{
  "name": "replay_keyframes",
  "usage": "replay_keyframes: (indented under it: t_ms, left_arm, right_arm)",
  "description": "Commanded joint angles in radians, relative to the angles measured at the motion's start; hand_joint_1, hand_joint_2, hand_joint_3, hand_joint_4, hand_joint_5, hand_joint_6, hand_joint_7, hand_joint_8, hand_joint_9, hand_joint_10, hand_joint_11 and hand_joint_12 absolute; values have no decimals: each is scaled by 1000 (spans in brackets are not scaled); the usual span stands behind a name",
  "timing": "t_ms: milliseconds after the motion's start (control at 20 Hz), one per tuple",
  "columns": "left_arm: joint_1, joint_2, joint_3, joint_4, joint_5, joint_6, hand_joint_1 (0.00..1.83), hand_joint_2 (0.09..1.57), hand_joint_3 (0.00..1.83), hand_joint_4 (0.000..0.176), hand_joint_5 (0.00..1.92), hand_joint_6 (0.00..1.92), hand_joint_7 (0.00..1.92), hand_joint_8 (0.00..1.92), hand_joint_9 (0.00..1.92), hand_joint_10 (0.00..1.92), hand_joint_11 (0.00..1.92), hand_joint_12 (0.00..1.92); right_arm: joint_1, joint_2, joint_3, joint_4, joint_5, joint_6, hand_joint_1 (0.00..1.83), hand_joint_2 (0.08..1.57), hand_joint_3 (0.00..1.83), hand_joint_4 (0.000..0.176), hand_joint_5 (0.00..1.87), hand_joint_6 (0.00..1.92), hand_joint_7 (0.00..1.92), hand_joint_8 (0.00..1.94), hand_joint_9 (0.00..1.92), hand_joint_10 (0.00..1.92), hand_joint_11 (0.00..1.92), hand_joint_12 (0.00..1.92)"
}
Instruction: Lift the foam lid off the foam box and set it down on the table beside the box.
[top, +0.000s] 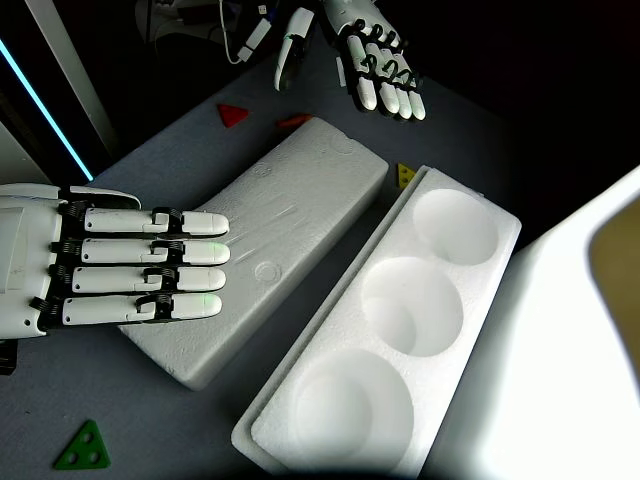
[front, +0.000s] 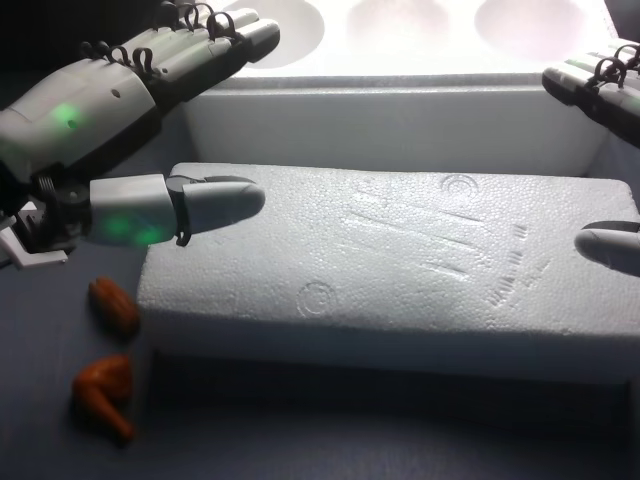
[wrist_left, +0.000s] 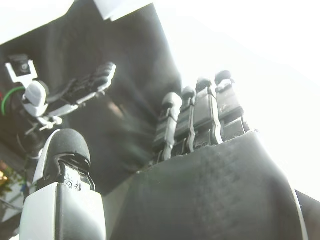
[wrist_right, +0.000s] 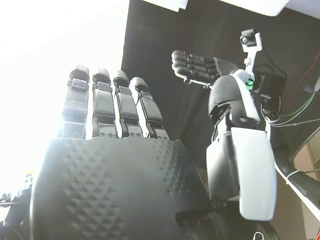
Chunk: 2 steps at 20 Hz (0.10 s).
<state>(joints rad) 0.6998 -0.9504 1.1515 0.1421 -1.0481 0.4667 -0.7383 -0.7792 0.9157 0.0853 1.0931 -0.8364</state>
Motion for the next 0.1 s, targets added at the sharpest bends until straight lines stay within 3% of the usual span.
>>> replay_keyframes:
  t_ms: [0, 50]
  left_arm:
    - [-18, 12, -2, -24, -128, -6, 289, 1228, 0, 10, 93, 13, 0, 0, 23, 2, 9, 388]
    - [-20, 15, -4, -24, -129, -6, 285, 1225, 0, 20, 105, 9, 9, 1, 32, 4, 1, 617]
  right_arm:
    - [10, 9, 4, 9, 129, -1, 568, 1167, 0, 0, 0, 0, 0, 0, 0, 0, 0, 0]
    - [10, 9, 4, 9, 134, -2, 601, 1163, 0, 0, 0, 0, 0, 0, 0, 0, 0, 0]
